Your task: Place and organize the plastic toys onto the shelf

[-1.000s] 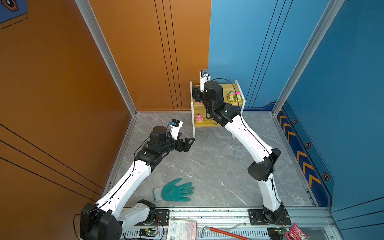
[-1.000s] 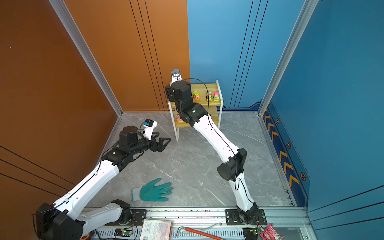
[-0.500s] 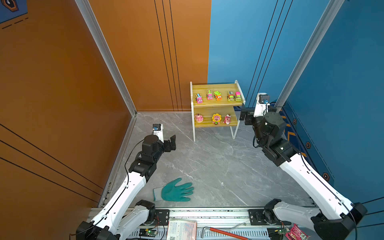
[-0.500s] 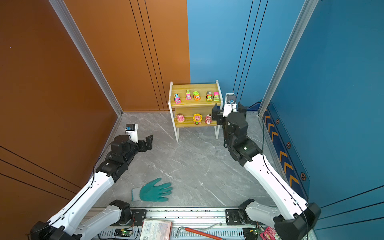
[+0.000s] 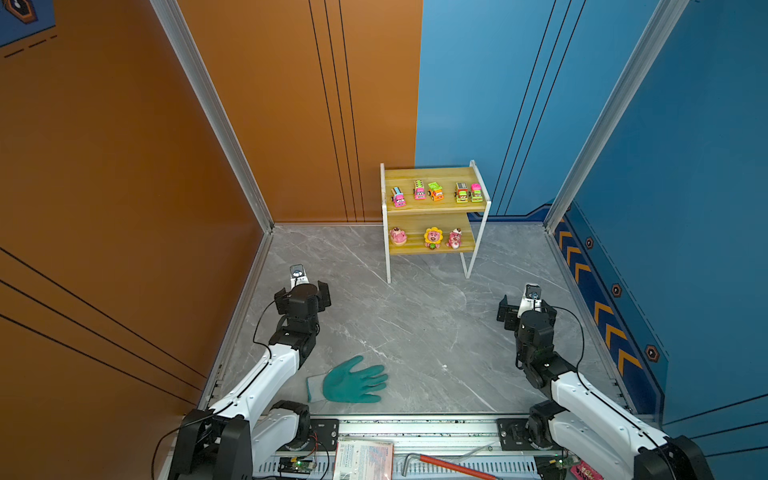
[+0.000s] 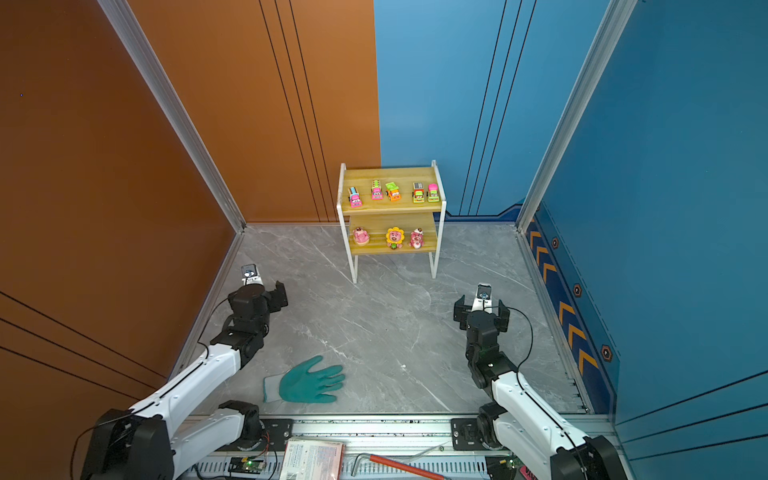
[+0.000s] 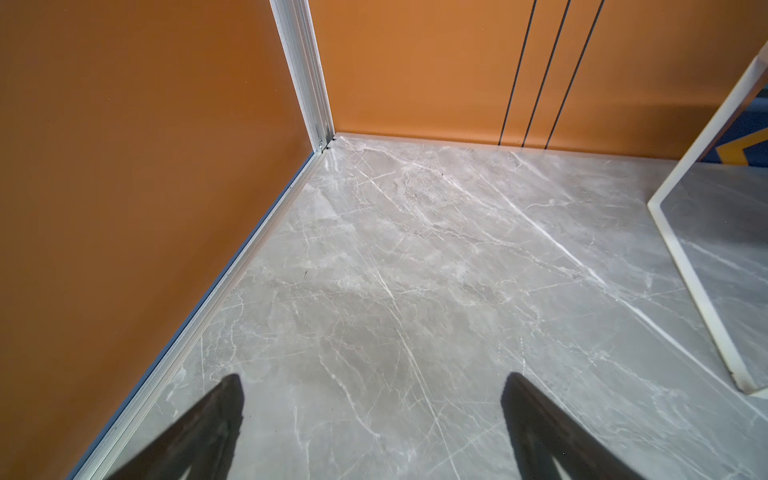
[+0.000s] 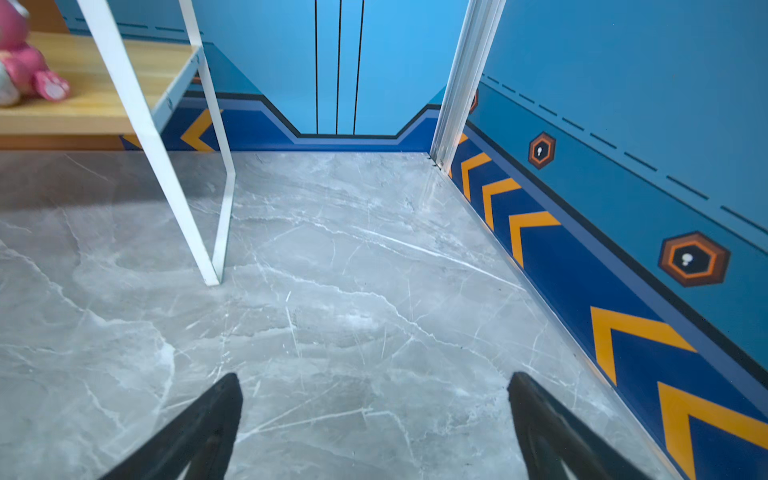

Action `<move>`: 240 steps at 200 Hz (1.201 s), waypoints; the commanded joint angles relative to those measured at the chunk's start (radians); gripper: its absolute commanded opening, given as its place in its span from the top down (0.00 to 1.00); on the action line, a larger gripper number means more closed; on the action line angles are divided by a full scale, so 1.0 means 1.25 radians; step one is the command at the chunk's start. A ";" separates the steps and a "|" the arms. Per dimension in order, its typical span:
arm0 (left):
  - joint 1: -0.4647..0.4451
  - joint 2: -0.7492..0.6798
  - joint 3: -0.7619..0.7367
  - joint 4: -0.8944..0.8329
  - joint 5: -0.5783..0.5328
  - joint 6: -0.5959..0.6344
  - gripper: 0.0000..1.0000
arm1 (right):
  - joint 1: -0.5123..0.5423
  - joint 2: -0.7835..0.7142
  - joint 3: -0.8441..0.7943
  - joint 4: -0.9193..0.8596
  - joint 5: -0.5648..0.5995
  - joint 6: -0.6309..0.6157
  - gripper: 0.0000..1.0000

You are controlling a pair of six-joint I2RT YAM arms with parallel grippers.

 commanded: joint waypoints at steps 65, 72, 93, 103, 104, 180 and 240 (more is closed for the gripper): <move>0.038 0.162 -0.053 0.230 0.075 0.042 0.02 | -0.079 0.150 -0.063 0.339 -0.072 -0.018 0.00; 0.044 0.174 -0.056 0.239 0.087 0.043 0.02 | -0.080 0.175 -0.064 0.363 -0.081 -0.021 0.00; 0.065 0.208 -0.059 0.267 0.121 0.042 0.02 | -0.078 0.245 -0.059 0.428 -0.089 -0.030 0.00; 0.076 0.219 -0.054 0.272 0.137 0.039 0.02 | -0.078 0.266 -0.059 0.459 -0.092 -0.037 0.00; 0.077 0.220 -0.053 0.273 0.138 0.038 0.02 | -0.078 0.268 -0.059 0.460 -0.092 -0.038 0.00; 0.122 0.275 -0.006 0.261 0.233 0.037 0.02 | -0.079 0.296 -0.026 0.432 -0.108 -0.050 0.00; 0.117 0.325 0.040 0.240 0.287 0.090 0.02 | -0.087 0.461 -0.026 0.622 -0.145 -0.088 0.00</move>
